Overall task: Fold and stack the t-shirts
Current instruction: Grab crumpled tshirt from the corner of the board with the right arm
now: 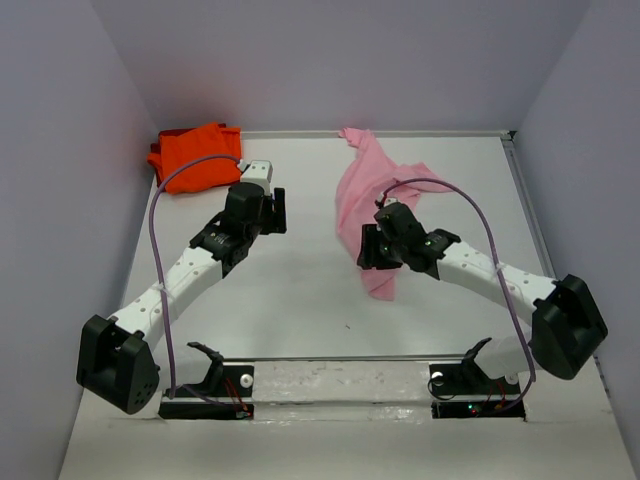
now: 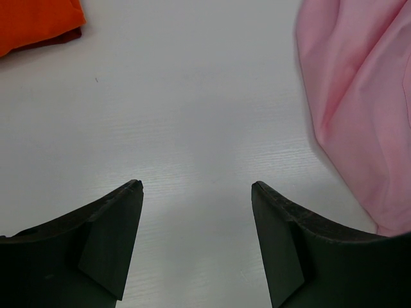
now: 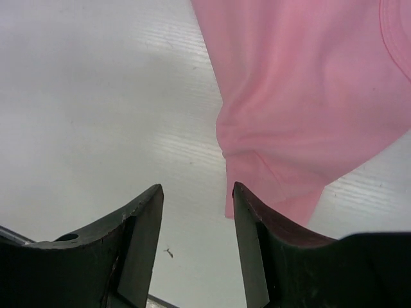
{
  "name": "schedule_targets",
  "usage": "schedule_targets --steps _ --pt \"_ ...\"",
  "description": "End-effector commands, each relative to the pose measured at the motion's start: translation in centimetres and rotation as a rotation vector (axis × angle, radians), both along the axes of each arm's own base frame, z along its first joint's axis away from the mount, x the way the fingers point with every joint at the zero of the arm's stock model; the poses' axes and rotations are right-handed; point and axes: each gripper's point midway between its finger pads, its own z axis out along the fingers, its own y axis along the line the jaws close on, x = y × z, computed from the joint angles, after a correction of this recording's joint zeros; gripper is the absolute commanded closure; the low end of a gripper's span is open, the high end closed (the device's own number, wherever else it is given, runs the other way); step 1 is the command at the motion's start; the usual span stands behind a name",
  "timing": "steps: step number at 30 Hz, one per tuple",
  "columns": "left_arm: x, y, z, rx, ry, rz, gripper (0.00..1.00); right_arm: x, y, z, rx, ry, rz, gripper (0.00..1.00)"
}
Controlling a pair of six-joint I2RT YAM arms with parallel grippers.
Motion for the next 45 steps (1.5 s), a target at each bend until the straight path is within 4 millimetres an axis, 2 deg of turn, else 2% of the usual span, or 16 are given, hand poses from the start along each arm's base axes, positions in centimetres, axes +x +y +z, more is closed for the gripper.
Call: schedule_targets --steps 1,4,10,18,27,30,34,41,44,45 --pt "0.8 -0.2 2.6 -0.024 -0.066 0.001 0.22 -2.5 -1.1 -0.8 -0.009 0.039 -0.005 0.47" --pt "0.8 -0.2 2.5 -0.024 -0.062 -0.003 0.22 -3.5 -1.6 -1.8 -0.015 0.062 -0.013 0.47" --pt "0.7 -0.3 2.6 -0.027 -0.064 -0.006 0.22 -5.7 -1.4 -4.2 -0.032 0.118 0.007 0.47" --pt "0.7 -0.2 2.6 -0.03 -0.065 -0.005 0.22 -6.6 -1.2 -6.7 -0.05 0.158 0.009 0.47" --pt "0.6 -0.3 2.6 -0.033 -0.064 -0.008 0.22 -6.5 -0.9 -9.1 -0.085 0.185 0.01 0.48" --pt "0.6 -0.3 2.7 -0.033 -0.065 -0.01 0.22 -6.3 -0.6 -9.1 -0.086 0.184 0.018 0.49" --pt "0.6 -0.3 2.6 -0.032 -0.064 -0.01 0.22 -5.7 0.6 -7.4 -0.053 0.152 0.039 0.49" --pt "0.6 -0.3 2.6 -0.031 -0.064 -0.007 0.22 -5.0 1.5 -6.1 -0.051 0.134 0.05 0.49" --pt "0.6 -0.3 2.7 -0.031 -0.064 -0.011 0.22 -4.8 1.4 -6.5 -0.066 0.134 0.046 0.49" --pt "0.6 -0.3 2.7 -0.033 -0.066 -0.011 0.22 -4.7 1.2 -7.2 -0.086 0.14 0.039 0.49"
